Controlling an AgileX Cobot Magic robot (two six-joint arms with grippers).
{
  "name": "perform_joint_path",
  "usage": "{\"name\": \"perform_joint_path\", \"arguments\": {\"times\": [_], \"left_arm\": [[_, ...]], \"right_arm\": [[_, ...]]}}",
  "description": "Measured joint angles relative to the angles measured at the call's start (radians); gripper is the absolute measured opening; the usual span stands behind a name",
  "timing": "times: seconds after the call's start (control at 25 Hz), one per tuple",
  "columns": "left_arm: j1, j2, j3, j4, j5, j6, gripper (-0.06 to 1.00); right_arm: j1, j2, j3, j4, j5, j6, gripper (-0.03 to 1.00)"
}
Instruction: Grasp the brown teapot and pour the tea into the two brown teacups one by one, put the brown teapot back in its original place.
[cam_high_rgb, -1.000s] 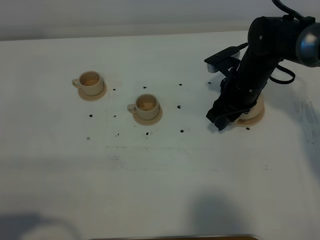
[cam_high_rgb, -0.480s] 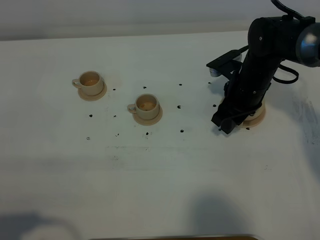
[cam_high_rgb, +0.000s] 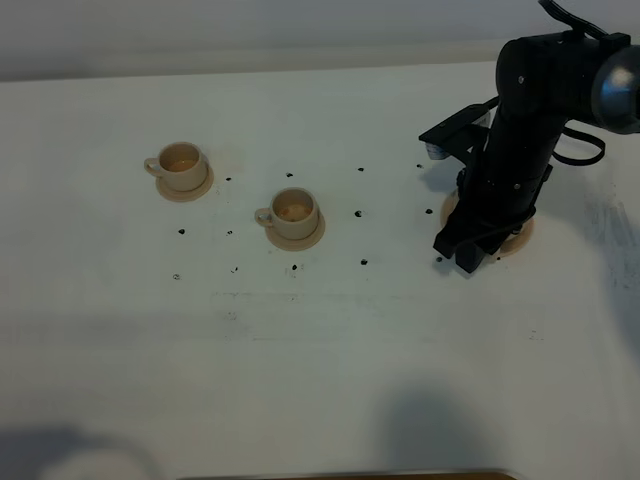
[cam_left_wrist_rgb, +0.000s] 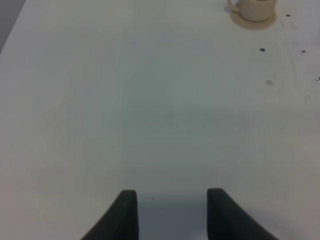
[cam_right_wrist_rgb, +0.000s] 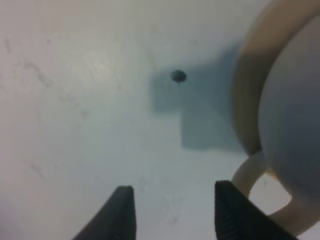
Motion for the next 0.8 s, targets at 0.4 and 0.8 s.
{"name": "perform_joint_path", "arguments": {"times": [0.4, 0.8], "left_arm": [[0.000, 0.000, 0.000, 0.000, 0.000, 0.000, 0.31], [0.000, 0.000, 0.000, 0.000, 0.000, 0.000, 0.31]], "right_arm": [[0.000, 0.000, 0.000, -0.053, 0.020, 0.030, 0.38], [0.015, -0.121, -0.013, 0.023, 0.032, 0.111, 0.38]]}}
